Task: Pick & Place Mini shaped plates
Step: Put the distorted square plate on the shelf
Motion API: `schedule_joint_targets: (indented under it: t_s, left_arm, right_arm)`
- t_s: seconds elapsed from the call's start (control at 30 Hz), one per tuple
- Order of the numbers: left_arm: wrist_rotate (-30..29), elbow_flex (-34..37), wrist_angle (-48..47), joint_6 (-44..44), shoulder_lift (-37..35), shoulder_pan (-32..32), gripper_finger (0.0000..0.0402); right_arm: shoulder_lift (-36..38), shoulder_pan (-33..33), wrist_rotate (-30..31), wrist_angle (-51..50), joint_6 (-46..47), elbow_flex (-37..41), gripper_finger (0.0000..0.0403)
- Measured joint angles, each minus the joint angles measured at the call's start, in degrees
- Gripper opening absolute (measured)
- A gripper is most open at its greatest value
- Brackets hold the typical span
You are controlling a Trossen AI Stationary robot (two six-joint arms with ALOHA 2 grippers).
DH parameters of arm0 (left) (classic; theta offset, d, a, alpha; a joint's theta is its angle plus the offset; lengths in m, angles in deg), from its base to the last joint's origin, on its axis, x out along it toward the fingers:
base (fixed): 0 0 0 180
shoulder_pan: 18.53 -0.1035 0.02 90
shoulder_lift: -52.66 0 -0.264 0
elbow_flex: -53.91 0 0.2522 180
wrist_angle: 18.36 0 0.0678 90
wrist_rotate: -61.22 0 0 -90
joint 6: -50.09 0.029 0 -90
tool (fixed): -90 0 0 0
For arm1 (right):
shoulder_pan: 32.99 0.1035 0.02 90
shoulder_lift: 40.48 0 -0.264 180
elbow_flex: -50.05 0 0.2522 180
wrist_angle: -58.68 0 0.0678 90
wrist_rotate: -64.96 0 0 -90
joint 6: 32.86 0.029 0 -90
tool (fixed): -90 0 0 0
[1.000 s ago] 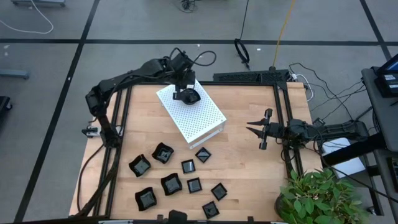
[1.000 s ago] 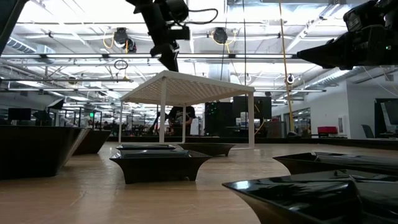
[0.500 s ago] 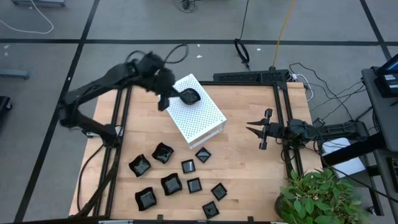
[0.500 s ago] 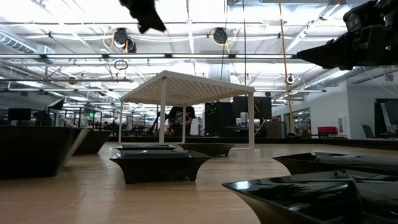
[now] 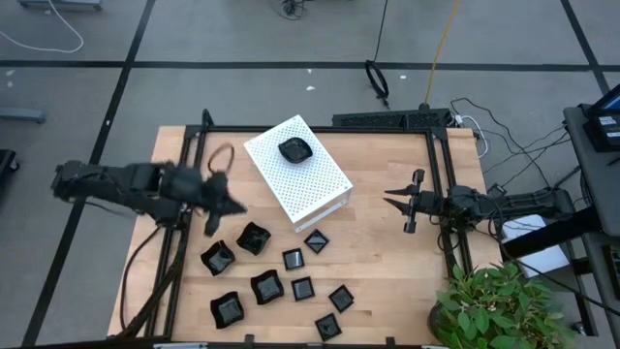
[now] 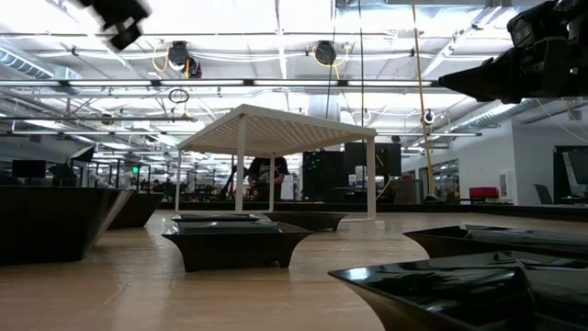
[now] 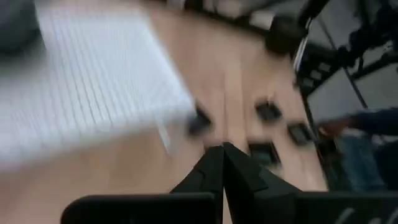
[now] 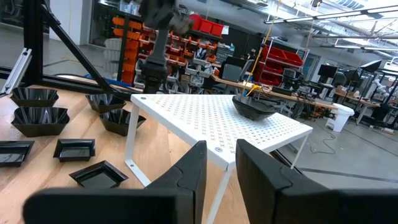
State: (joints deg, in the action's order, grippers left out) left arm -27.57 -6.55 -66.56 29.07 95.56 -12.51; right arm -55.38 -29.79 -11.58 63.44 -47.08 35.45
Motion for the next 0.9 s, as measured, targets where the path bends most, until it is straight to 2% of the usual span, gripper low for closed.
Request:
schedule_joint_targets:
  t_s: [0.13, 0.27, 0.33, 0.43, 0.6, 0.77, 0.9]
  left_arm:
    - [-7.3, 5.8, -5.1, -15.8, -0.6, 10.5, 0.0003]
    - [-12.4, 9.0, -7.1, -28.3, 3.0, 16.9, 0.0003]
    - [-13.5, 9.5, -7.0, -31.6, 5.8, 18.5, 0.0002]
    - [-13.8, 9.5, -6.0, -31.5, 11.3, 19.7, 0.0013]
    - [-12.9, 8.8, -5.9, -34.2, 19.2, 17.2, 0.0075]
    - [-8.5, 8.8, -8.1, -40.4, 24.3, 11.5, 0.0149]
    - [-8.7, 8.8, -8.5, -39.9, 27.4, 7.7, 0.0182]
  right_arm:
    - [0.0, 0.0, 0.0, 0.0, 0.0, 0.0, 0.0073]
    - [0.0, 0.0, 0.0, 0.0, 0.0, 0.0, 0.0073]
    - [0.0, 0.0, 0.0, 0.0, 0.0, 0.0, 0.0073]
    - [0.0, 0.0, 0.0, 0.0, 0.0, 0.0, 0.0073]
    - [0.0, 0.0, 0.0, 0.0, 0.0, 0.0, 0.0073]
    - [0.0, 0.0, 0.0, 0.0, 0.0, 0.0, 0.0073]
    - [0.0, 0.0, 0.0, 0.0, 0.0, 0.0, 0.0073]
